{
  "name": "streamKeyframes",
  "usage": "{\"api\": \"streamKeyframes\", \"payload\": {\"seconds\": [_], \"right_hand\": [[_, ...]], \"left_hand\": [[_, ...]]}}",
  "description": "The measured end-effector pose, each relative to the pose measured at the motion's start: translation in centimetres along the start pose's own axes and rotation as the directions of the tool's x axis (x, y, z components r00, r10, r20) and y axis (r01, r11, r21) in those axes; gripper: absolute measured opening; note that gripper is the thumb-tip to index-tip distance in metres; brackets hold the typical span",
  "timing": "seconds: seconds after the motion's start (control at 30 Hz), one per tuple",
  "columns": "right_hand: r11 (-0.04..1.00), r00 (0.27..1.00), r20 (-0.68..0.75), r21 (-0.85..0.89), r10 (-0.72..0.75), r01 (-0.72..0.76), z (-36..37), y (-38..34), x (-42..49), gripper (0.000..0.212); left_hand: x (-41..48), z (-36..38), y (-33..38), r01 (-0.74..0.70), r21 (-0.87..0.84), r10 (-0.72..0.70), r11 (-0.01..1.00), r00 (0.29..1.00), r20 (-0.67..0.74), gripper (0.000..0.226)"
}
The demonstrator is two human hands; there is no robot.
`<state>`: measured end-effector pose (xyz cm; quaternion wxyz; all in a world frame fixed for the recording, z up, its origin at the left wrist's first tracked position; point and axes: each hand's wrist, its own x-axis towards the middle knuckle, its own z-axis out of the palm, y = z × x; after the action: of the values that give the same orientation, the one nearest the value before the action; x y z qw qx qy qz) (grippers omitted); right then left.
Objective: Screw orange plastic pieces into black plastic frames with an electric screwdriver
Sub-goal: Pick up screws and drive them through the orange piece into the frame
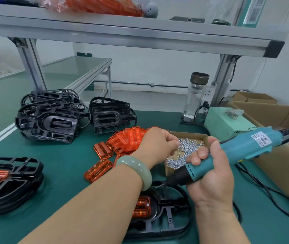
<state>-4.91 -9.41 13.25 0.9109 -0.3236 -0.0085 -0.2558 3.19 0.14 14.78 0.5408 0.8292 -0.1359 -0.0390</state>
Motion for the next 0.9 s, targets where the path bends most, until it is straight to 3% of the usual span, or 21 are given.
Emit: {"api": "streamKeyframes", "payload": {"seconds": [0.07,0.17,0.3,0.47,0.73,0.9], "right_hand": [[1.000,1.000,-0.012,-0.001,0.014,-0.014,0.1,0.1,0.0,0.021],[1.000,0.999,-0.029,-0.006,0.021,-0.021,0.0,0.2,0.1,0.020],[0.999,0.998,-0.040,0.019,0.040,-0.040,0.2,0.4,0.1,0.021],[0.993,0.994,-0.059,0.074,0.096,-0.091,0.7,0.9,-0.2,0.027],[0.966,0.983,-0.061,0.207,0.172,-0.156,1.5,1.6,-1.0,0.028],[0.953,0.974,-0.104,0.251,0.202,-0.171,2.1,2.0,-1.1,0.029]], "left_hand": [[0.3,0.0,0.8,-0.048,0.152,0.048,0.987,0.999,0.005,0.024],[0.4,-0.1,1.4,-0.044,0.189,0.047,0.981,0.999,-0.011,0.025],[-0.6,-0.5,1.3,0.016,-0.082,-0.023,0.997,0.997,-0.076,0.017],[-3.4,-2.6,0.7,0.107,-0.529,-0.212,0.842,0.967,-0.141,0.016],[-10.5,-5.4,-2.3,0.039,-0.793,-0.330,0.608,0.921,-0.208,0.025],[-12.4,-5.2,-2.9,0.154,-0.821,-0.415,0.549,0.903,-0.108,0.015]]}}
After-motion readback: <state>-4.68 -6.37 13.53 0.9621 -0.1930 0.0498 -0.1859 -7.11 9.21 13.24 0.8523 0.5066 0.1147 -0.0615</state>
